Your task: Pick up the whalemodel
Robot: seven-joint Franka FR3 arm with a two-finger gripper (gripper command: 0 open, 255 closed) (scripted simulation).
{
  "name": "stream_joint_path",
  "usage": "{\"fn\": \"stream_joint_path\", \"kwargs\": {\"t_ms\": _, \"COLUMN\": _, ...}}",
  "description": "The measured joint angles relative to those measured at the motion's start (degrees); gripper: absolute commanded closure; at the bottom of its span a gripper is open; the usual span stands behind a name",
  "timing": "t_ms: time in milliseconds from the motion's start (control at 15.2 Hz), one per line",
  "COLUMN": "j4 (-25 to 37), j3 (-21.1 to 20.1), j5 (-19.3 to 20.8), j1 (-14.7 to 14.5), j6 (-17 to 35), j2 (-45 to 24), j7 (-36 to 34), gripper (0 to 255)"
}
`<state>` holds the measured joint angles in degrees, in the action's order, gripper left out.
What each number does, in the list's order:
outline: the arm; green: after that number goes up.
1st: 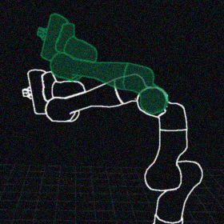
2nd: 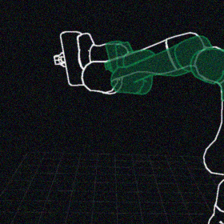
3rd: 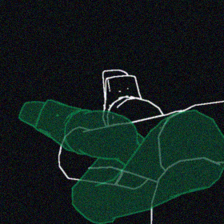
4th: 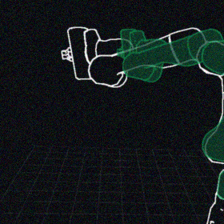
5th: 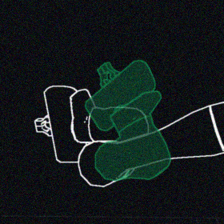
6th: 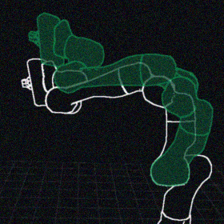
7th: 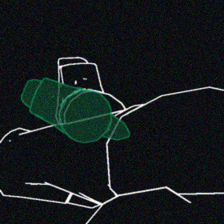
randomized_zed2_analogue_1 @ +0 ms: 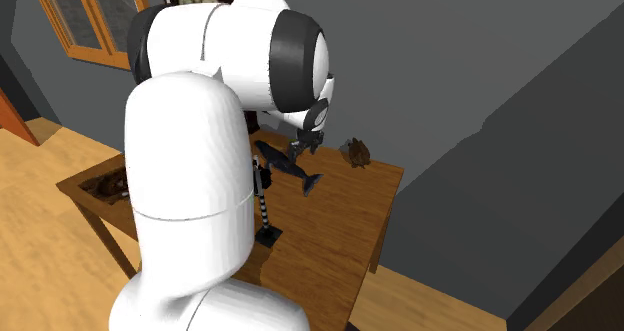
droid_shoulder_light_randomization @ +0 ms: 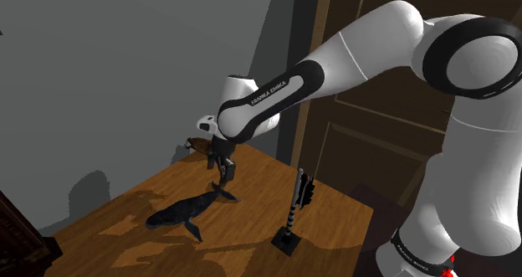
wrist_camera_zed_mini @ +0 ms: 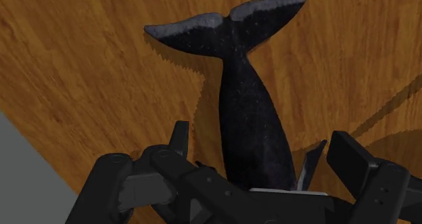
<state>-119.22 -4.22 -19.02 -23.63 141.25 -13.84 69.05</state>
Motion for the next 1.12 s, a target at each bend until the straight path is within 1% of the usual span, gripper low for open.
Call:
{"fn": "stream_joint_path", "kwargs": {"t_ms": 66, "j4": 1.71, "j3": -0.76, "j5": -0.3, "j1": -0.4, "j6": 0.07, "j2": -1.71, "j7": 1.07, "gripper": 0}}
{"fn": "stream_joint_path", "kwargs": {"t_ms": 330, "j4": 5.22, "j3": -3.58, "j5": -1.84, "j1": -1.14, "j6": 1.53, "j2": -6.72, "j7": 6.48, "gripper": 0}}
{"fn": "stream_joint_path", "kwargs": {"t_ms": 858, "j4": 5.41, "j3": -4.63, "j5": -3.14, "j1": -0.97, "j6": 5.72, "j2": -11.32, "j7": 9.51, "gripper": 0}}
{"fn": "stream_joint_path", "kwargs": {"t_ms": 924, "j4": 5.33, "j3": -4.68, "j5": -3.22, "j1": -0.99, "j6": 6.05, "j2": -11.57, "j7": 9.61, "gripper": 255}}
{"fn": "stream_joint_path", "kwargs": {"t_ms": 1122, "j4": 5.2, "j3": -4.72, "j5": -3.3, "j1": -0.98, "j6": 6.38, "j2": -11.65, "j7": 9.7, "gripper": 255}}
